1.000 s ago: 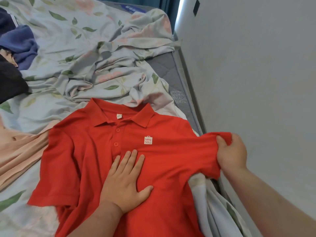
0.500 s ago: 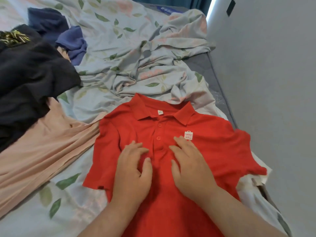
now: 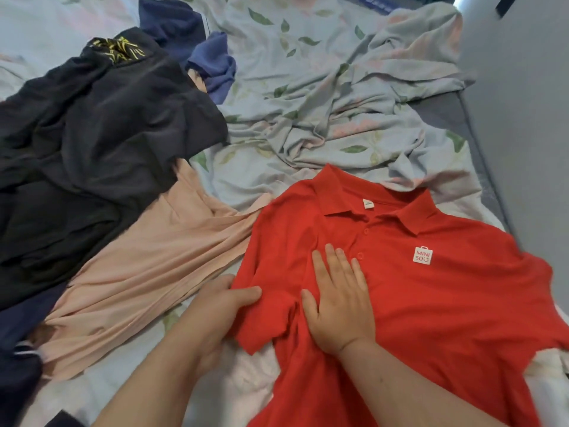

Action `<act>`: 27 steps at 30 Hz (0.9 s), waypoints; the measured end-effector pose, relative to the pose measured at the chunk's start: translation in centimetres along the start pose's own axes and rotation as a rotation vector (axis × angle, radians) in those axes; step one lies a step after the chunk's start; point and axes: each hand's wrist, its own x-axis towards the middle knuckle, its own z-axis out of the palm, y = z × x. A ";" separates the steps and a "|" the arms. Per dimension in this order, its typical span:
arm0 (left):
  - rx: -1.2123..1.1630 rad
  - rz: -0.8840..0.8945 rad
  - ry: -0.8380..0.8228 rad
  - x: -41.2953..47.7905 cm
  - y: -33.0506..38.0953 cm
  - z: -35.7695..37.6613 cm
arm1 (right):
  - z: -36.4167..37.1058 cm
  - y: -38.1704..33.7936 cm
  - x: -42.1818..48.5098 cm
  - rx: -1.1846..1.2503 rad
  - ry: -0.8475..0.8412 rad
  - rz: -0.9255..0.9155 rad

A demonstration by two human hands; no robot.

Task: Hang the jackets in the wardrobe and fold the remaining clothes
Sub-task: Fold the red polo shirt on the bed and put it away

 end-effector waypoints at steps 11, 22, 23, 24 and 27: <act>-0.086 -0.084 -0.080 0.2 2.5 -0.4 | 0.2 0.2 0.2 0.012 -0.019 -0.031; 0.197 0.298 0.399 6.0 11.7 -8.9 | -1.1 0.2 -0.1 0.015 -0.083 -0.091; 0.205 0.311 0.405 6.6 11.9 -9.0 | -1.4 0.0 -0.1 0.031 -0.103 -0.100; 0.195 0.320 0.395 6.9 12.1 -8.7 | -1.8 -0.2 -0.1 0.067 -0.117 -0.098; -0.028 0.301 0.272 6.0 10.7 -6.9 | -3.2 -0.5 -1.3 0.273 -0.075 -0.030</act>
